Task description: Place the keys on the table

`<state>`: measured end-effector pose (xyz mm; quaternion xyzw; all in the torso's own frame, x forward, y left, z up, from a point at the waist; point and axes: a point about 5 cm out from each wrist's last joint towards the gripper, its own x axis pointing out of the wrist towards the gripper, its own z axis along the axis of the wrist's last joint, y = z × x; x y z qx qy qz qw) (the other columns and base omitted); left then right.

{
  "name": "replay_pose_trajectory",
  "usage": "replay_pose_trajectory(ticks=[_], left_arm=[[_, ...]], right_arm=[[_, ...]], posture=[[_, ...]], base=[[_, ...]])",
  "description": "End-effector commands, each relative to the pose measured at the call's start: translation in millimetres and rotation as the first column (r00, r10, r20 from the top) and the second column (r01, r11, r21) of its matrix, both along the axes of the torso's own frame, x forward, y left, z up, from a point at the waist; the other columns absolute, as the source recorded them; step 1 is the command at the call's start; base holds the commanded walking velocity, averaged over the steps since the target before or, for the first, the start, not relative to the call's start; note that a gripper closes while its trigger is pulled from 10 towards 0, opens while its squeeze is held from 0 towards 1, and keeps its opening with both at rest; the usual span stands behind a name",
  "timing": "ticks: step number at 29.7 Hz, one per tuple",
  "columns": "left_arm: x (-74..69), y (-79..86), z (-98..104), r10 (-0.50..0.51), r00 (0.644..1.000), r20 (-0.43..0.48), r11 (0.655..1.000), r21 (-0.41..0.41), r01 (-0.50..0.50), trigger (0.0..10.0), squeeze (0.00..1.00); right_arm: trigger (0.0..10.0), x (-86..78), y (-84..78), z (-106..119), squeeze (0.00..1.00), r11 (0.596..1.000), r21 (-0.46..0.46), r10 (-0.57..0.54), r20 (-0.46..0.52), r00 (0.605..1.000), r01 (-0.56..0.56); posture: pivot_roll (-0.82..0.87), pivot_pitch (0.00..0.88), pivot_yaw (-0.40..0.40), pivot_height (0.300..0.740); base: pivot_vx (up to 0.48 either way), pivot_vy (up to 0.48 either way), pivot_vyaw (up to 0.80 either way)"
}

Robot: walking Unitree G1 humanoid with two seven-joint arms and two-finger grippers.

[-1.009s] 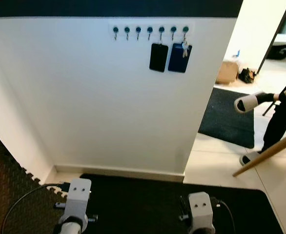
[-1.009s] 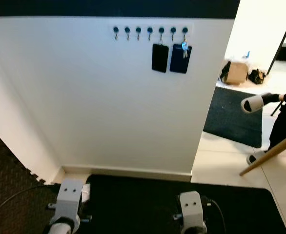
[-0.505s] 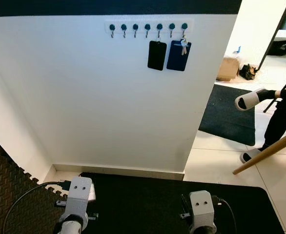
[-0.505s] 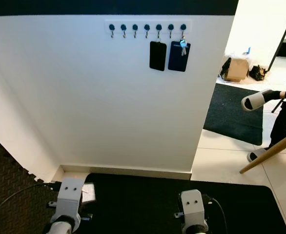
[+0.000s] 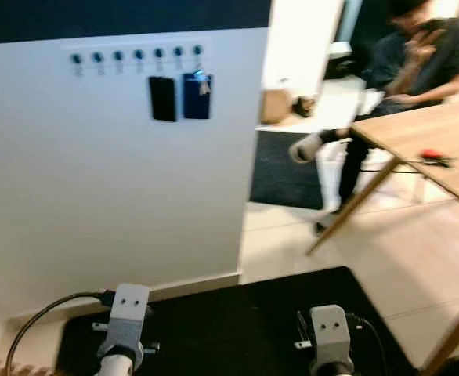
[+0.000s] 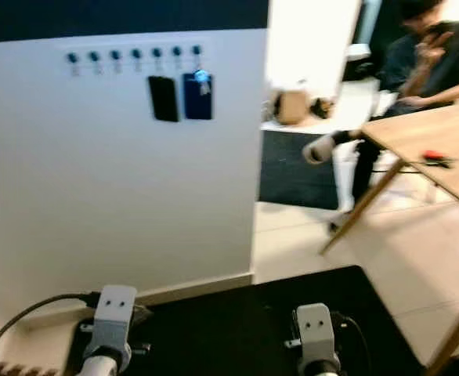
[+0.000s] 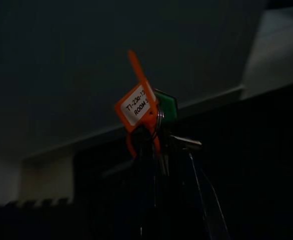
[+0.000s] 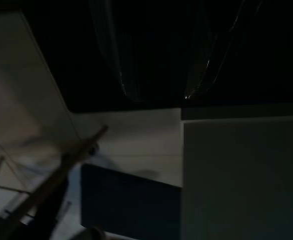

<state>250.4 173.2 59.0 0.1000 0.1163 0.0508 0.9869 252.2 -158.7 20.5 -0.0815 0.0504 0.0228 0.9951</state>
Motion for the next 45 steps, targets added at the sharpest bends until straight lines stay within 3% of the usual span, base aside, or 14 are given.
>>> replay_pose_trajectory(ticks=[1, 45], left_arm=[[-4.3, 1.9, -6.3, 0.006, 1.0, -0.027, 1.0, 0.005, -0.006, 10.0, 0.0], [-3.8, 2.6, -6.4, 0.011, 1.0, -0.024, 1.0, 0.003, -0.011, 10.0, 0.0]], right_arm=[[10.0, -4.4, 1.1, -5.3, 0.0, 1.0, 0.008, -0.001, -0.023, 1.0, 0.001], [10.0, -3.0, 3.9, -5.3, 0.0, 1.0, 0.007, 0.006, -0.024, 1.0, -0.006]], posture=[[0.16, 0.156, 0.043, 0.74], [0.17, 0.159, 0.041, 0.74]], base=[[0.0, 0.0, -0.79], [0.0, 0.0, -0.79]])
